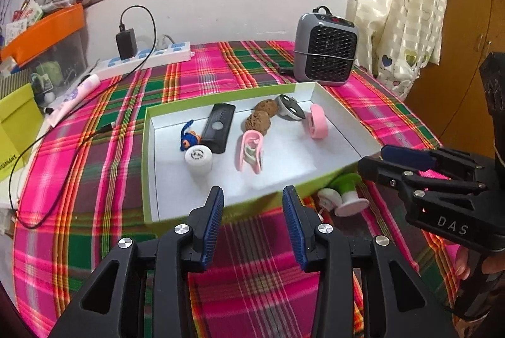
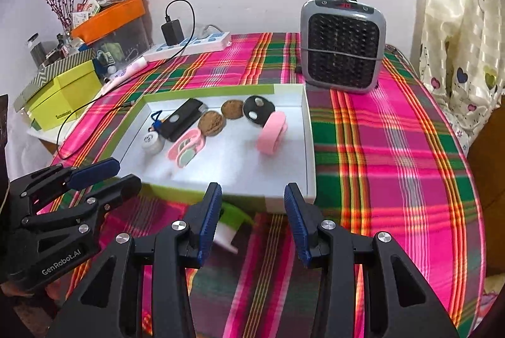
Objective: Organize objects
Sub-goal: 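Withdraw both tools from the box toward the green-and-white suction toy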
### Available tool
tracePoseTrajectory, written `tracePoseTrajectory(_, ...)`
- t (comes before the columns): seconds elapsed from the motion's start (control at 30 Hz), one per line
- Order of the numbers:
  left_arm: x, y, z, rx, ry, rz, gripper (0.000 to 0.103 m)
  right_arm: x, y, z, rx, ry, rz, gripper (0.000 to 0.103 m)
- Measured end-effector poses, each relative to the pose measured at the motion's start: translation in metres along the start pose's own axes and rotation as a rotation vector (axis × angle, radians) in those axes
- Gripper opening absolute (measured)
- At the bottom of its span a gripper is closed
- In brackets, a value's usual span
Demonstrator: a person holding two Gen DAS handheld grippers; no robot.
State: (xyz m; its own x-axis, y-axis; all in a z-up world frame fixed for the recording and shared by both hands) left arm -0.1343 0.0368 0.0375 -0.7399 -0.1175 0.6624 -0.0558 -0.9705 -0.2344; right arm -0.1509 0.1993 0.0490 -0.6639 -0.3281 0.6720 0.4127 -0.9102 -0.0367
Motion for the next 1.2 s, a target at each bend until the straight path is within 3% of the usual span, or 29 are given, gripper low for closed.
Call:
tracePoseTrajectory(0.37, -0.021, 0.009, 0.001, -0.037, 0.034, 0.037, 0.037, -0.021, 0.008, 0.0, 0.039, 0.009, -0.025, 0.043)
tracePoseTrajectory(0.77, -0.029, 0.014, -0.002, -0.069, 0.061, 0.055, 0.037, -0.021, 0.021, -0.015, 0.068, 0.041, -0.014, 0.043)
tracePoseTrajectory(1.2, -0.029, 0.015, -0.006, -0.09, 0.079, 0.049, 0.037, -0.028, 0.018, -0.021, 0.03, 0.084, 0.024, 0.043)
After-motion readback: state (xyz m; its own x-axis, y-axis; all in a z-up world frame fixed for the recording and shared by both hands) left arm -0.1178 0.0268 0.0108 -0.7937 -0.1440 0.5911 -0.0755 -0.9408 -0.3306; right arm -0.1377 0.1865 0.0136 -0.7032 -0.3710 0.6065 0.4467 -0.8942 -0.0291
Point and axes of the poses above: each gripper's, at about its wrist camera, not at the fingertips, and z roughly against the way its jaws point, y to its left, x to its top, the point moved 2 cm from there along -z, roughly the way its jaws point, and after that the axes turned 14 degrees about z, right-handed, at the moved point
